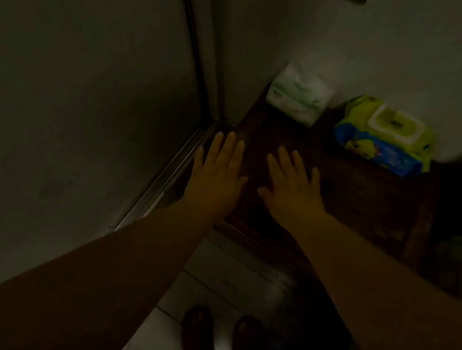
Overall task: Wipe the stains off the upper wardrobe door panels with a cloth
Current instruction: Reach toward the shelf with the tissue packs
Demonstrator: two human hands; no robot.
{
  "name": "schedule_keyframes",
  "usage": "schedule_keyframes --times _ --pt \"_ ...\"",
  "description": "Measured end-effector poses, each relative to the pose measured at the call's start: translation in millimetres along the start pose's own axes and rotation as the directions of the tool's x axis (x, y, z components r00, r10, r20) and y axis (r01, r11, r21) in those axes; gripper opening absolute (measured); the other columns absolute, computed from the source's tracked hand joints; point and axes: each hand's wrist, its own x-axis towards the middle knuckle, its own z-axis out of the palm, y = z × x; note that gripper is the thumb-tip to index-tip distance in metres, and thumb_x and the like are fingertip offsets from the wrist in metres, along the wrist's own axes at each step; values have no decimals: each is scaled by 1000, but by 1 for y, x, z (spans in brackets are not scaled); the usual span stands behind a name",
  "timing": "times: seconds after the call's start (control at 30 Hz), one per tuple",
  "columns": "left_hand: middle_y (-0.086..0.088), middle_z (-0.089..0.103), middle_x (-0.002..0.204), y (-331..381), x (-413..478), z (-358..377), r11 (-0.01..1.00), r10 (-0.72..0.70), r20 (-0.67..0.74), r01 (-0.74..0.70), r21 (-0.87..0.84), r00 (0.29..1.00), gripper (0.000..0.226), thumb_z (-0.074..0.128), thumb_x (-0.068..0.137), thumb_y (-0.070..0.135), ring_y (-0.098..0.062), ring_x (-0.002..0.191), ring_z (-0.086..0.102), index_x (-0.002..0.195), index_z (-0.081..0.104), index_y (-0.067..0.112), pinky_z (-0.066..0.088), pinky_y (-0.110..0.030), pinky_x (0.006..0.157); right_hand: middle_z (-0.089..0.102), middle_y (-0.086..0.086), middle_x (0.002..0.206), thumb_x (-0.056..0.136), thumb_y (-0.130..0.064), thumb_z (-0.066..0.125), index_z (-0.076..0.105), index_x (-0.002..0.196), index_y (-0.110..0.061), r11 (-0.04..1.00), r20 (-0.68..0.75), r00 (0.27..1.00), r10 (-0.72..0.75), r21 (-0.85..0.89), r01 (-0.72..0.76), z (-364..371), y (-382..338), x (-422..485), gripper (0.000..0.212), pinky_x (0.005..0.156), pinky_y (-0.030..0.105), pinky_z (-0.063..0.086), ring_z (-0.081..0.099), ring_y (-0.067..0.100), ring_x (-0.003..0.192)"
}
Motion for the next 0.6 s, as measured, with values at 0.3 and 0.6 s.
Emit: schedule_keyframes --times 0.3,0.6 --pt "-10 -1 155 -5 6 48 1000 23 45 -23 -18 999 69 42 94 38 -27 139 -11 147 6 12 -3 -51 109 -23 -6 153 73 -82 31 -13 145 -33 998 144 989 43 29 -48 46 18 10 98 106 66 -2 -22 28 139" --pt "-12 7 154 -1 6 61 995 52 59 -47 -88 997 70 51 91 35 -29 140 -3 146 15 10 4 -52 108 -10 -5 156 91 -45 44 -2 146 -31 1000 -8 1000 2 14 -2 59 25 11 73 108 65 8 -8 28 142"
